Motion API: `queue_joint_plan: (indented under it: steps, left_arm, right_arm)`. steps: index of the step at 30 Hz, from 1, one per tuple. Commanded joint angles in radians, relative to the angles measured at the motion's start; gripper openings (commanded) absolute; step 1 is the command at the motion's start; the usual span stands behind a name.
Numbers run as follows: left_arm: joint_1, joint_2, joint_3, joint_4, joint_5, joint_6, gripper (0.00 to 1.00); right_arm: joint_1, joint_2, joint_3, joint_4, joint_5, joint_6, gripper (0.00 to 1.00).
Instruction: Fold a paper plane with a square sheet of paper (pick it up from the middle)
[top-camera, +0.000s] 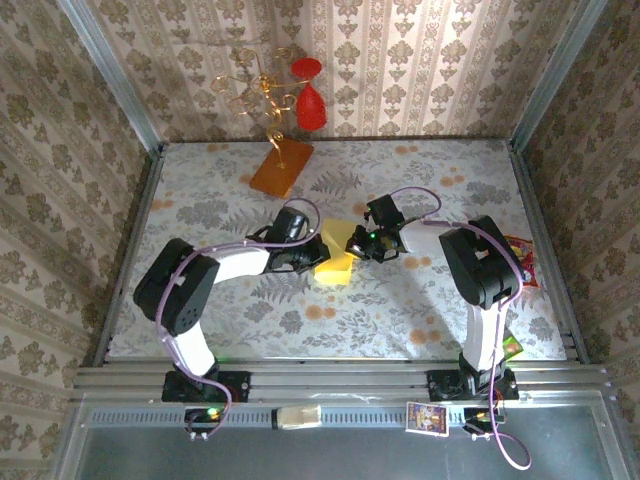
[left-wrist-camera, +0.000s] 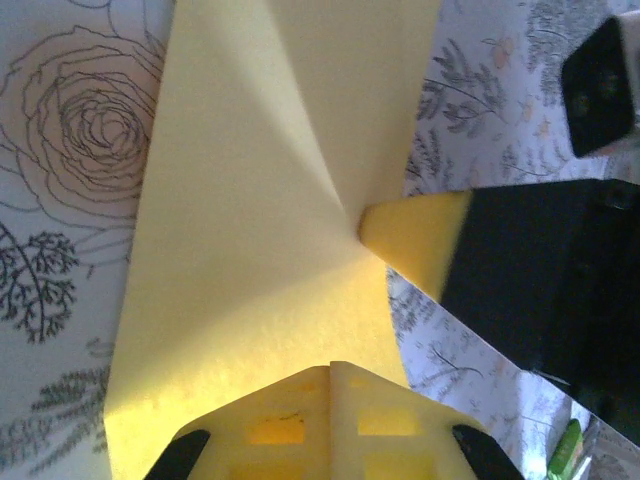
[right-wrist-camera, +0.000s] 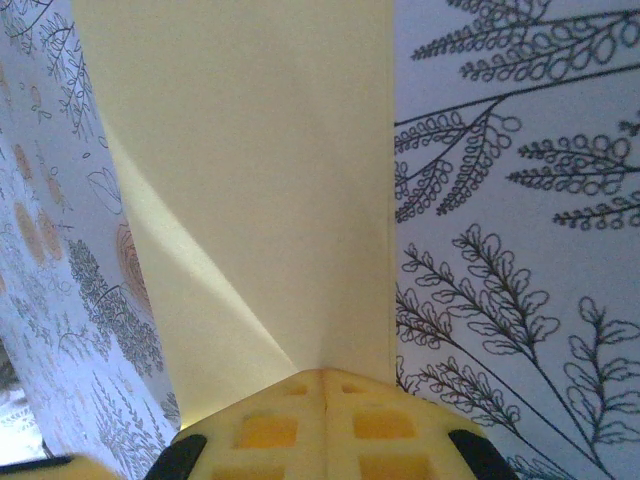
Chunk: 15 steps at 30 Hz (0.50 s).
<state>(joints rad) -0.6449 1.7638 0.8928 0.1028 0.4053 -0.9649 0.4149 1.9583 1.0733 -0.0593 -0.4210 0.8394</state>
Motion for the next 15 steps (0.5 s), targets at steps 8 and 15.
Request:
queue_joint_plan:
  steps: [8, 15]
  left_arm:
    - [0.051, 0.042, -0.12, 0.038, 0.006, -0.065, 0.0]
    - [0.117, -0.066, -0.224, -0.034, -0.022, -0.047, 0.0]
  right_arm:
    - [-0.019, 0.115, -0.063, -0.204, 0.229, -0.026, 0.05]
    - [-0.021, 0.114, -0.055, -0.217, 0.242, -0.034, 0.05]
